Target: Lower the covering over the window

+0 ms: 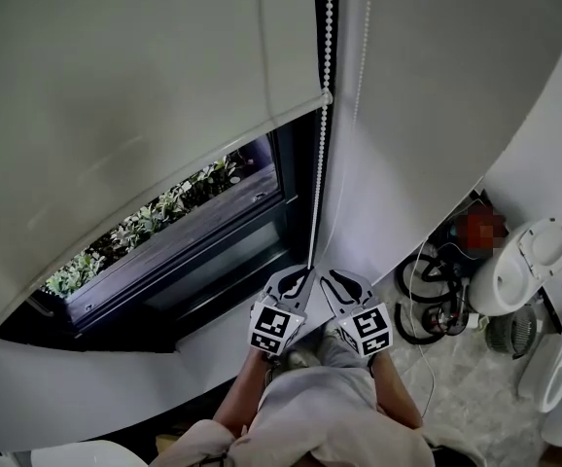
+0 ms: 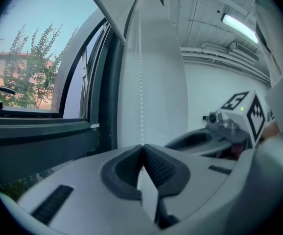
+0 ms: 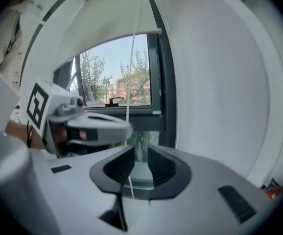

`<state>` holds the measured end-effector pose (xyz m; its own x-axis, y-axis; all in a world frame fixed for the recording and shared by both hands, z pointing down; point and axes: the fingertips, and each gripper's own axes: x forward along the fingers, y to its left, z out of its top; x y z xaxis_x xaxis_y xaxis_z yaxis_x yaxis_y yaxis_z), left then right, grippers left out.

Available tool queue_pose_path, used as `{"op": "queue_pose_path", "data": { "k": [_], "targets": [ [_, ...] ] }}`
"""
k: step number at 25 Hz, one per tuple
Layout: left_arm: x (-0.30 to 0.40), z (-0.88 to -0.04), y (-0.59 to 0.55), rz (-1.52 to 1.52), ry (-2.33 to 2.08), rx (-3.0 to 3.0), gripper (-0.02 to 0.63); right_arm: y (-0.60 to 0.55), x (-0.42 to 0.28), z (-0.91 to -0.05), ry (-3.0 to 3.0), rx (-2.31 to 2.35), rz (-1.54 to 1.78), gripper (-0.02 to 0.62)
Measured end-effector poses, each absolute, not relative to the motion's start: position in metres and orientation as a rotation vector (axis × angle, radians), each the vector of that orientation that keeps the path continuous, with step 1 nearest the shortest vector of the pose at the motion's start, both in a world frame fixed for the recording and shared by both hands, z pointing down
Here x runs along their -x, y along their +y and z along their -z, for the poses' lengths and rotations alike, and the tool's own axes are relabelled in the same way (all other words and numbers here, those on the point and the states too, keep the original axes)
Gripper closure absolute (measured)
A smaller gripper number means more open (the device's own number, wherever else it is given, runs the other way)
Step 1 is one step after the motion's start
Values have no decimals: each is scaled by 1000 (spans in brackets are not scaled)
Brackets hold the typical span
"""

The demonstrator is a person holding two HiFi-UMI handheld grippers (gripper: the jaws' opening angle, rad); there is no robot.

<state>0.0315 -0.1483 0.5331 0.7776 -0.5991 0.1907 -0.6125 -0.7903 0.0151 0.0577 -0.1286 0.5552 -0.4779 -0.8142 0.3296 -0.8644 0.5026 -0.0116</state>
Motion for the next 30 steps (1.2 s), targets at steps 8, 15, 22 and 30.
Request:
{"op": "queue_pose_path", "data": {
  "k": [8,15,22,30],
  "targets": [
    [-31,-533,-141,-285,-985,-2894,592,-135,-55,-439,-2606,-1460,33,512],
    [-34,-534,-138,-293,-982,-2898,592,-136,-38,-354,-2760,-1448,262,509],
    [-36,-535,-137,-301,-981,-2905,592,-150,-22,-321,-2833,-1419,361,491],
    [-35,-539,-138,-304,-1002,-2896,592,-158,-18,-333,-2865,-1434,284,598]
  ]
}}
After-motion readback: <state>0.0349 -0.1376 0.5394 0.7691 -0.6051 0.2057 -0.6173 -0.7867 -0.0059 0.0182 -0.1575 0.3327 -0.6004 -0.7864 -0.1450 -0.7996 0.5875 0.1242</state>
